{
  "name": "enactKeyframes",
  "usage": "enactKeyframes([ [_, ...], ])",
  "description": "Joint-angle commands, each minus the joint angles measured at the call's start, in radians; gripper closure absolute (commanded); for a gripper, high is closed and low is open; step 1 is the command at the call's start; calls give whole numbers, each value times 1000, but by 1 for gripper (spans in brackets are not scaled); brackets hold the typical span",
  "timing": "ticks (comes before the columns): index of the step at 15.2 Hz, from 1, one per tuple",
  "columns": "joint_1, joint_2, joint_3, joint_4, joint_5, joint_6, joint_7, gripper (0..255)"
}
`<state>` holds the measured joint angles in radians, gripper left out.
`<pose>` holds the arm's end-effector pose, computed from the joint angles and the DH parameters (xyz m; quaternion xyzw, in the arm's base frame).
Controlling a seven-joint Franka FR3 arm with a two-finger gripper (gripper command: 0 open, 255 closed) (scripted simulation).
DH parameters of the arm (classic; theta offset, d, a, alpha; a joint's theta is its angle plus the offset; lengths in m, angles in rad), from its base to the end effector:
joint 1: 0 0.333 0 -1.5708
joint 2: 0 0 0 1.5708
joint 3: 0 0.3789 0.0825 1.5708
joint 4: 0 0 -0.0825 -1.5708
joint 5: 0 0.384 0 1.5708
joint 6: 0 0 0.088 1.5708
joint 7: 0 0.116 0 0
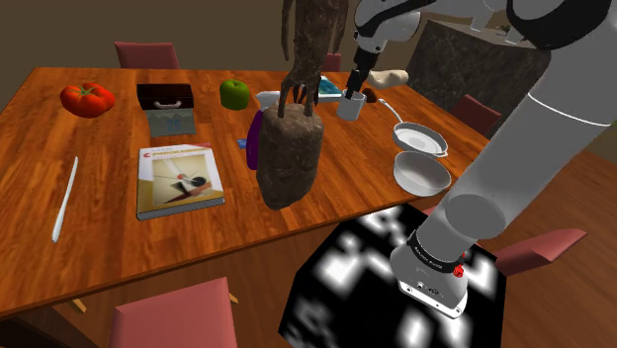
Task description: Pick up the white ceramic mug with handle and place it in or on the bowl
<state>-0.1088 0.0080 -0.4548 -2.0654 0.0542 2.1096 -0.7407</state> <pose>0.4700 -0.2929 0.4863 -0.9968 -0.0750 -0.0279 0.0061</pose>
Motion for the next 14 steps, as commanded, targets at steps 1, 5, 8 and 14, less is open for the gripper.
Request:
enactKeyframes([
  [1,-14,84,-13,59,37,14,-49,0],
  [5,-64,245,-22,193,110,15,-136,0],
  [8,-100,332,-16,276,145,8,-176,0],
  [14,-107,372,-5,247,169,73,-191,0],
])
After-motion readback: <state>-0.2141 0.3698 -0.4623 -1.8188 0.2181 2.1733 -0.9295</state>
